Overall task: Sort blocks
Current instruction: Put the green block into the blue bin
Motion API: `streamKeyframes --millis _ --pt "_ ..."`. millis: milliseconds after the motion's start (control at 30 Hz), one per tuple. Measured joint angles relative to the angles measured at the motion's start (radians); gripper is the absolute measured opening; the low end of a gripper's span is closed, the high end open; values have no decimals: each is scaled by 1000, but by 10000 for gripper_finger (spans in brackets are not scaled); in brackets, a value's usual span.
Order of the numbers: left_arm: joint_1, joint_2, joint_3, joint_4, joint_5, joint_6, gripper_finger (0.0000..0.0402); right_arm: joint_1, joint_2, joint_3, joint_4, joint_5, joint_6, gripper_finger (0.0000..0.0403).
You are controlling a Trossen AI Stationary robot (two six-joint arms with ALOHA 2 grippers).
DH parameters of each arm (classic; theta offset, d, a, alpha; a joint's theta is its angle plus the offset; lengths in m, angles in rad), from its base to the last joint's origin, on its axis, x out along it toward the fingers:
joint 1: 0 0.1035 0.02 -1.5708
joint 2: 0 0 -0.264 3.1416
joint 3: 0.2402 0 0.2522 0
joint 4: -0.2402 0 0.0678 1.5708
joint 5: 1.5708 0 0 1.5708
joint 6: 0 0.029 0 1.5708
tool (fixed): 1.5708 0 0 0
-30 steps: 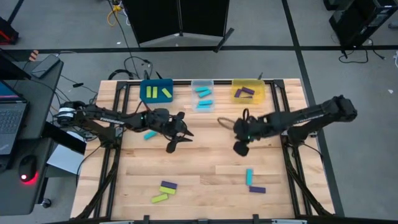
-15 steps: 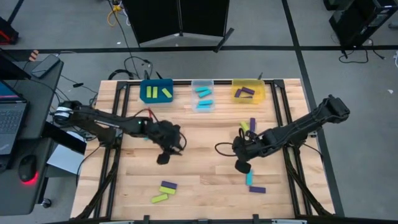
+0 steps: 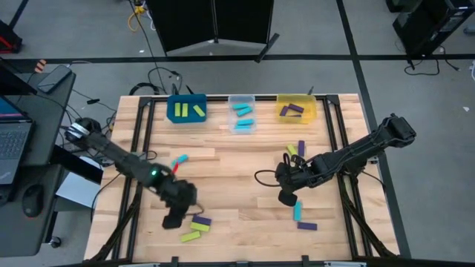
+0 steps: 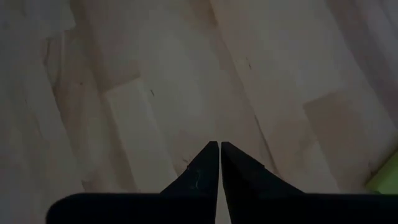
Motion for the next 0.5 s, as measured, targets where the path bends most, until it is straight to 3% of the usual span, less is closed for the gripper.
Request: streamKeyframes --millis 200,500 --pt "-102 -1 1 42 -31 -196 119 0 0 0 17 17 -15 32" --pt "-244 62 2 195 -183 -466 120 -1 0 0 62 41 -45 32"
